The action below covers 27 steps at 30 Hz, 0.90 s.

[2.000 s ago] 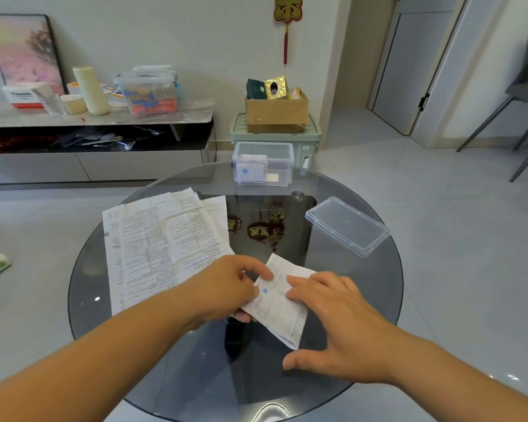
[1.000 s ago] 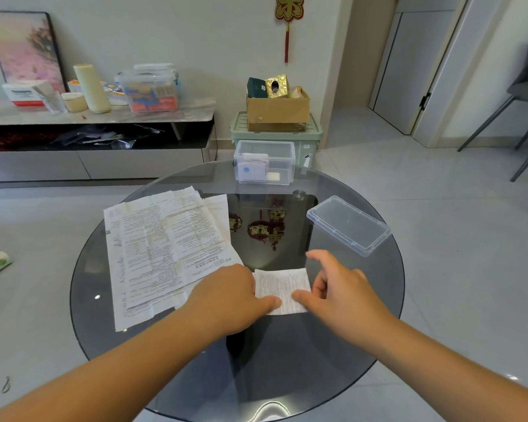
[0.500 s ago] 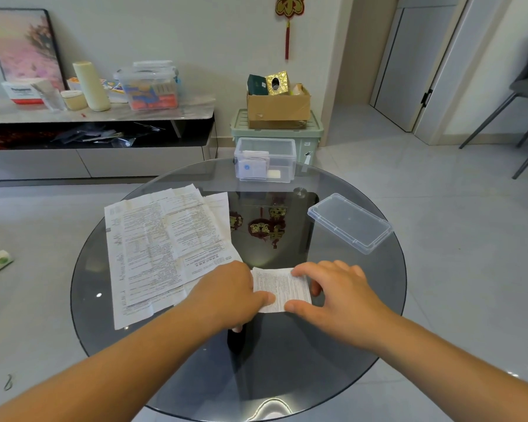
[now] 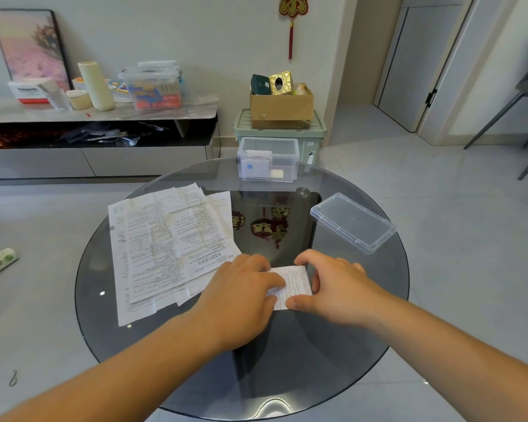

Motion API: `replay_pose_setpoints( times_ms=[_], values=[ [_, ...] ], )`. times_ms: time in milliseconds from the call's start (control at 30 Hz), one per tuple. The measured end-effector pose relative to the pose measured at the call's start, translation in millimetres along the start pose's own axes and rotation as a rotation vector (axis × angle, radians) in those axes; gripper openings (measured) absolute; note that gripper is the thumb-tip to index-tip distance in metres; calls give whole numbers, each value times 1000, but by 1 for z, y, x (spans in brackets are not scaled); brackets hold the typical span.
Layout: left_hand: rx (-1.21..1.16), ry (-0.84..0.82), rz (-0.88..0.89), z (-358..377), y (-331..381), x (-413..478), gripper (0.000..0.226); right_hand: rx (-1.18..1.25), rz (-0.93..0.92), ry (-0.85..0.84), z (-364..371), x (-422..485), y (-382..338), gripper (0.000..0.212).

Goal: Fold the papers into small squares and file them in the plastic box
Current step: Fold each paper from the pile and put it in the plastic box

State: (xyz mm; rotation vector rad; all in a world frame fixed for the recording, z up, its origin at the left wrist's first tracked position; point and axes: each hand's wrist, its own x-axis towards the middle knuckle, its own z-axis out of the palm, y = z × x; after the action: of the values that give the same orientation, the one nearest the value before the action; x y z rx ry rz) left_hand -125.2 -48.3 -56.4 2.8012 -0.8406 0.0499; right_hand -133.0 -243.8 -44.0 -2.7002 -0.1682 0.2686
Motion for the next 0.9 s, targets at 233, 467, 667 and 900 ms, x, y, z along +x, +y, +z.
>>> replay_pose_setpoints(
  times_ms=[233, 467, 667, 900],
  values=[
    [38, -72, 16, -3, -3, 1, 55, 186, -1, 8, 2, -7, 17, 71],
    [-35, -46, -13, 1, -6, 5, 55, 100, -36, 45, 2, -10, 12, 45],
    [-138, -102, -94, -1, -1, 8, 45, 55, 42, 5, -1, -6, -1, 25],
    [-264, -203, -245, -10, 9, 10, 47, -21, -196, 55, 4, -16, 6, 23]
  ],
)
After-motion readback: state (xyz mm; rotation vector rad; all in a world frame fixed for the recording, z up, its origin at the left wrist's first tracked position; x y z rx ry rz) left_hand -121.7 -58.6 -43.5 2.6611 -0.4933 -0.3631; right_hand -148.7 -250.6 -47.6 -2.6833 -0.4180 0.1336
